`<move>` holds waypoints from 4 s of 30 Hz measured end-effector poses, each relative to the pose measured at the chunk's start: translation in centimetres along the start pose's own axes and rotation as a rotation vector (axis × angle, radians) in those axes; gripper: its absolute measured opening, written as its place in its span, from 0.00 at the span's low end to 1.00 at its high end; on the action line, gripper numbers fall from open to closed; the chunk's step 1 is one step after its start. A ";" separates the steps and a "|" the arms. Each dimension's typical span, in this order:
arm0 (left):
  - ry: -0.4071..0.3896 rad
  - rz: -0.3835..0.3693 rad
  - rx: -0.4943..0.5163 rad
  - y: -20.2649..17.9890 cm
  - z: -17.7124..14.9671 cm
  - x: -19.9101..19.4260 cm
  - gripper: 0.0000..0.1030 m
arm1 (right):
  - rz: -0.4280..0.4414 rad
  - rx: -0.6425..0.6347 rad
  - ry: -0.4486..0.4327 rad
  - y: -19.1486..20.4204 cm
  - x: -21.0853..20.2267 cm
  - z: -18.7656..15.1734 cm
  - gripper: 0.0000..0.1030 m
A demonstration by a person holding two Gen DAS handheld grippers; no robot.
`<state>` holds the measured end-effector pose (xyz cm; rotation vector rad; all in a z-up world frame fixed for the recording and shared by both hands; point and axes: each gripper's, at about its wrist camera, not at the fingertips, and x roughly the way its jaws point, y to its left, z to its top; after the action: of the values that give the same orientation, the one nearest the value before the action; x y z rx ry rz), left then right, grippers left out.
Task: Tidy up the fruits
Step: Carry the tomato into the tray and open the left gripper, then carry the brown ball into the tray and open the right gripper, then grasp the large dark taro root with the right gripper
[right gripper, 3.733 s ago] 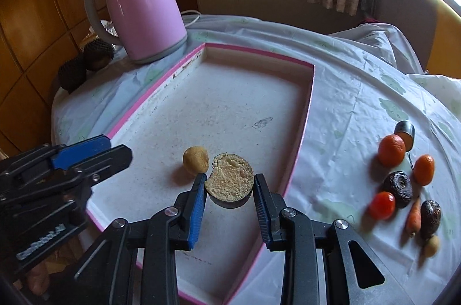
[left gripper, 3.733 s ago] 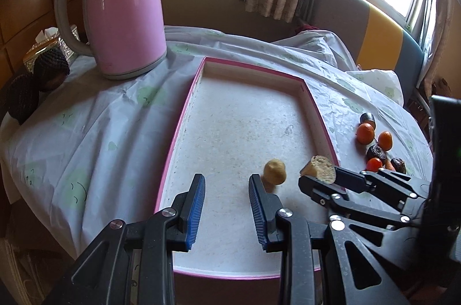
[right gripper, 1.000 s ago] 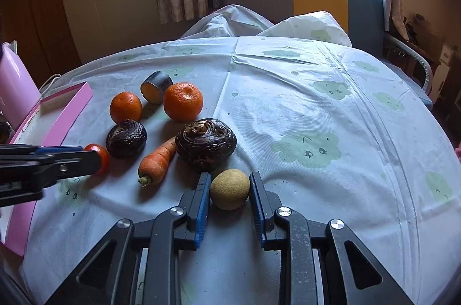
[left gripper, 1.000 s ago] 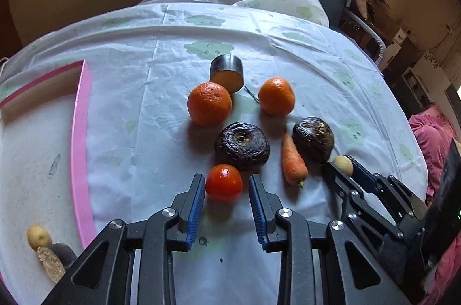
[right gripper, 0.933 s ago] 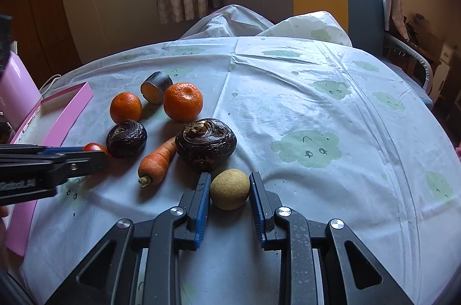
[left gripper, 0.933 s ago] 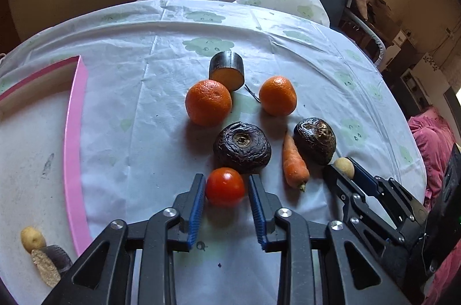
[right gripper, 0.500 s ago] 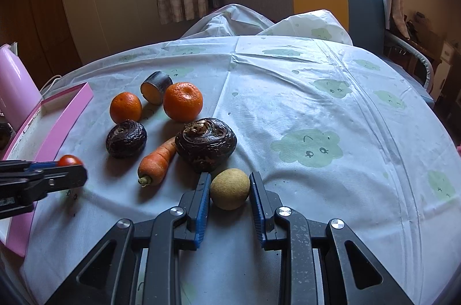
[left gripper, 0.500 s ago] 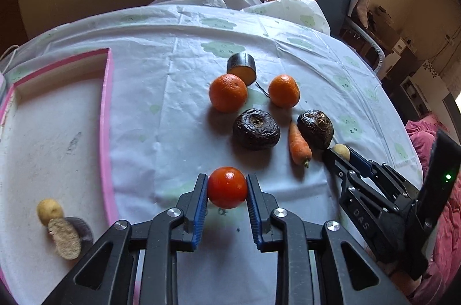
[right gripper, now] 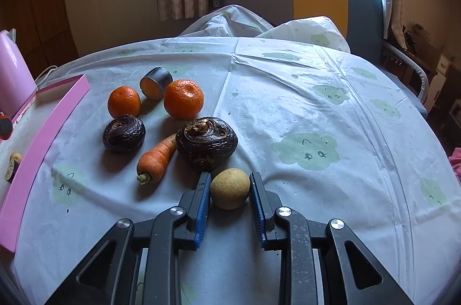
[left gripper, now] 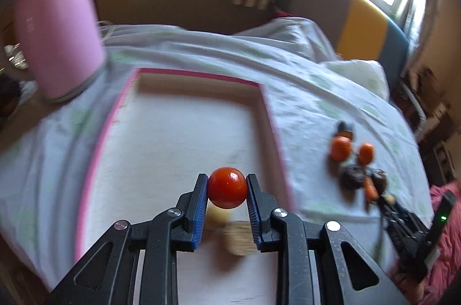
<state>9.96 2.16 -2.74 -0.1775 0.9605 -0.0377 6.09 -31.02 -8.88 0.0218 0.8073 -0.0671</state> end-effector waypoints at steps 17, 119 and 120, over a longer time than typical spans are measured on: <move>0.040 0.095 -0.099 5.1 -3.0 1.6 0.30 | -0.039 -0.035 0.003 0.6 -0.1 0.0 0.26; -0.006 -0.030 0.106 -1.5 -4.9 -3.3 0.39 | 0.098 0.119 0.072 0.2 2.4 3.7 0.50; -0.004 -0.034 0.111 -1.7 -4.9 -3.2 0.39 | 0.097 0.118 0.070 0.1 2.4 3.7 0.49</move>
<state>4.20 0.16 -2.59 -0.0909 0.9492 -0.1215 10.41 -31.18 -8.04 0.1752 0.8704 -0.0225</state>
